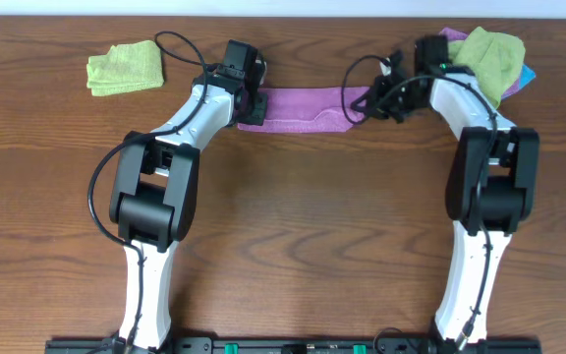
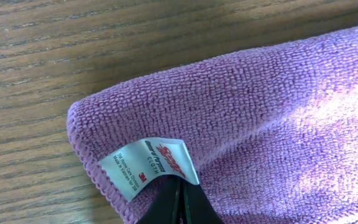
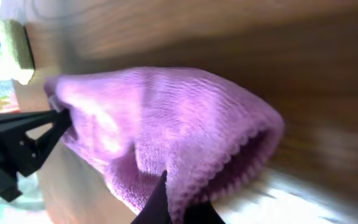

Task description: Fold the cloth

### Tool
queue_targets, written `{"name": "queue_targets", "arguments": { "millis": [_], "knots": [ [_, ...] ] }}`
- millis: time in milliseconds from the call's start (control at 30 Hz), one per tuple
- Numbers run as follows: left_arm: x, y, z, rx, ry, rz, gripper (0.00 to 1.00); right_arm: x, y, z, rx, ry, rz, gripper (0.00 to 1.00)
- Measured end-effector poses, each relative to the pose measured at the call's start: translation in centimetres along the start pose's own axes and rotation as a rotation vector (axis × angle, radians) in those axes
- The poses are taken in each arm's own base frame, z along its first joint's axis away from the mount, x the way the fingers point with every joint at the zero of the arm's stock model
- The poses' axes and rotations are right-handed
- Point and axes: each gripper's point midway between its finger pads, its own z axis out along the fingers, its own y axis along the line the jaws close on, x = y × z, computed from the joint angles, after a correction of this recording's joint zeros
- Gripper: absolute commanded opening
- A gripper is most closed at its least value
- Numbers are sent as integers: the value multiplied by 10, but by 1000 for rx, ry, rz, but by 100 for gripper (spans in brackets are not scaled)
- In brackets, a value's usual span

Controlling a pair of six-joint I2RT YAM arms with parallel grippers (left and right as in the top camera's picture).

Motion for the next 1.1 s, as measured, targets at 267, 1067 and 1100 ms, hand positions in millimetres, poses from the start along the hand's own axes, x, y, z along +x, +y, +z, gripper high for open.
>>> {"name": "queue_targets", "arguments": {
  "millis": [267,1067,1100],
  "knots": [
    [0,0,0,0,0,-3,6,-9,64,3,68,-11,-209,1],
    [-1,0,-1,16,-3,-39,6,22,105,37,79,48,-336,1],
    [-2,1,-2,24,-3,-43,6,22,105,37,79,48,-337,1]
  ]
}}
